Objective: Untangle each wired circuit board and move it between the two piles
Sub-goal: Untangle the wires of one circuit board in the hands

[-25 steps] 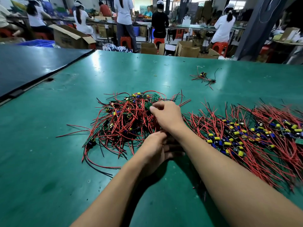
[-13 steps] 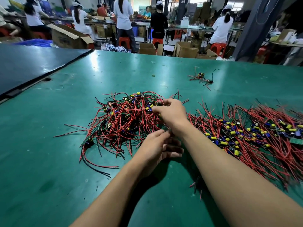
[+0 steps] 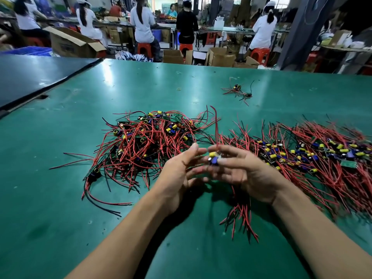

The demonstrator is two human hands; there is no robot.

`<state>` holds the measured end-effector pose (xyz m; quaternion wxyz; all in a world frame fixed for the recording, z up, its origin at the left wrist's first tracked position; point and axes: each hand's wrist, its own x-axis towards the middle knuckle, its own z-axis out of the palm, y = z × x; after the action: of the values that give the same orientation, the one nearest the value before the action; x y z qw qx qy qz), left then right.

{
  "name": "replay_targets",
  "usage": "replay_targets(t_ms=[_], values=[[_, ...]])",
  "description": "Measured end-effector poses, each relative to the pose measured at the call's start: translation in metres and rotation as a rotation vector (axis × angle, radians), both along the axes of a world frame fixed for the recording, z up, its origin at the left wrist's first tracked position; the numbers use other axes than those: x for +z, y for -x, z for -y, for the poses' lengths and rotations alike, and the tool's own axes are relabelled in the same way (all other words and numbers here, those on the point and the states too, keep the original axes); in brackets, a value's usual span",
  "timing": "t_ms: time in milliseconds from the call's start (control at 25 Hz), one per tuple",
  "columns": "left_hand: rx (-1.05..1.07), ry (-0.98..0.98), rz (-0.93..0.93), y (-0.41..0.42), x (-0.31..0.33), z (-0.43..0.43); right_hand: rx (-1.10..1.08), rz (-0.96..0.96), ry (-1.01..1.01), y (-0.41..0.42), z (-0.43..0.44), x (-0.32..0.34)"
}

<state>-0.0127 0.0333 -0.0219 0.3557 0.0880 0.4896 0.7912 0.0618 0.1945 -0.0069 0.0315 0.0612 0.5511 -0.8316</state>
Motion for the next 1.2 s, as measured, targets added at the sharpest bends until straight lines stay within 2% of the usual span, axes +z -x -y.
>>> replay_targets(t_ms=[160,240,400,480,600,720,760,880,1000,1080,1200], values=[[-0.014,0.01,-0.112,-0.003,-0.009,-0.001,-0.049,-0.005,-0.132,-0.002,0.016,-0.012],[0.022,0.059,-0.15,-0.002,-0.012,-0.001,-0.1,-0.054,-0.341,-0.005,0.02,-0.012],[0.109,0.118,-0.178,-0.003,-0.013,-0.003,-0.298,-0.187,-0.891,-0.01,0.024,-0.018],[0.122,0.128,-0.216,-0.006,-0.013,-0.002,-0.375,-0.226,-0.969,-0.01,0.026,-0.021],[0.085,0.204,-0.382,-0.012,-0.014,-0.002,-0.451,-0.199,-0.843,-0.008,0.023,-0.023],[0.018,0.247,-0.484,-0.014,-0.014,-0.002,-0.482,-0.194,-0.879,-0.005,0.018,-0.019],[0.0,0.266,-0.522,-0.014,-0.014,-0.001,-0.487,-0.18,-0.833,-0.004,0.017,-0.019],[-0.047,0.267,-0.542,-0.015,-0.013,0.001,-0.471,-0.052,-0.386,-0.001,0.018,-0.014],[-0.093,0.231,-0.538,-0.017,-0.013,0.002,-0.434,0.062,-0.171,0.0,0.018,-0.01],[-0.113,0.196,-0.518,-0.019,-0.012,0.001,-0.418,0.073,-0.165,0.001,0.018,-0.011],[-0.1,0.184,-0.511,-0.019,-0.011,0.001,-0.348,-0.014,-0.325,-0.003,0.019,-0.012]])
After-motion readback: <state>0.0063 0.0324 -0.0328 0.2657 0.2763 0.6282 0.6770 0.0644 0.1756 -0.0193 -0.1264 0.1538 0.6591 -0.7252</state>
